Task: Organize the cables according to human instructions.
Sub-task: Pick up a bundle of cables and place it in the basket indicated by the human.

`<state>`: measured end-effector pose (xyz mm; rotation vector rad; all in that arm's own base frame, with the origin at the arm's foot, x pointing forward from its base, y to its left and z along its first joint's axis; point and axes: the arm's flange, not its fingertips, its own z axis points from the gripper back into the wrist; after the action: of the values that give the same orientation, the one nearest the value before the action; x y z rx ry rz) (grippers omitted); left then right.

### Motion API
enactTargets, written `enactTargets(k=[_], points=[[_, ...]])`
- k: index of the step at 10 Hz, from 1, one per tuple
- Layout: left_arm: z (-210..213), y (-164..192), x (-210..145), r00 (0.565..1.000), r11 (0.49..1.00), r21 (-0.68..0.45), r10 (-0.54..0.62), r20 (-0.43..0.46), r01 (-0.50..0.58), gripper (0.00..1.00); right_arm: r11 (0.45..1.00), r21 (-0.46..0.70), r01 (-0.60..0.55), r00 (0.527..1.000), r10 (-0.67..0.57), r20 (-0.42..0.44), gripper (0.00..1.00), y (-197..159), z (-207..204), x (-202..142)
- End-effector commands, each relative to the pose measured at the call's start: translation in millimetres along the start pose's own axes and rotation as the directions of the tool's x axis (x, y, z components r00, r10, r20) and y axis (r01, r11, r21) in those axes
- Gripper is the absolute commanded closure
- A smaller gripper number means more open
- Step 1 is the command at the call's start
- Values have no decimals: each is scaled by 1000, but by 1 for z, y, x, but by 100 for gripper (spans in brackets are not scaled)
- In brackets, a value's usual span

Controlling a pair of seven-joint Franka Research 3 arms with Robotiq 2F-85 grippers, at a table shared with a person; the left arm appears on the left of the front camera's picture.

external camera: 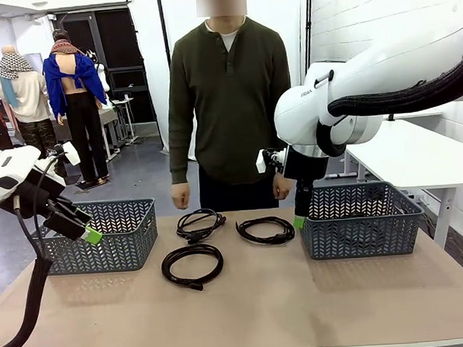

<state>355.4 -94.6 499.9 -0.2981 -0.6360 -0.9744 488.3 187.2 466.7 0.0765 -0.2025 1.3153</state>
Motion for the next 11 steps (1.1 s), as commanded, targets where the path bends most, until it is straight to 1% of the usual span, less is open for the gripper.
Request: enactTargets(k=[1,11], points=[[0,3,-2,1000,1000,-17,-4,13,5,0,1000,0,4,1000,-4,0,0,-1,-1,1],[0,3,-2,1000,1000,-17,-4,13,5,0,1000,0,4,1000,-4,0,0,-1,-1,1]])
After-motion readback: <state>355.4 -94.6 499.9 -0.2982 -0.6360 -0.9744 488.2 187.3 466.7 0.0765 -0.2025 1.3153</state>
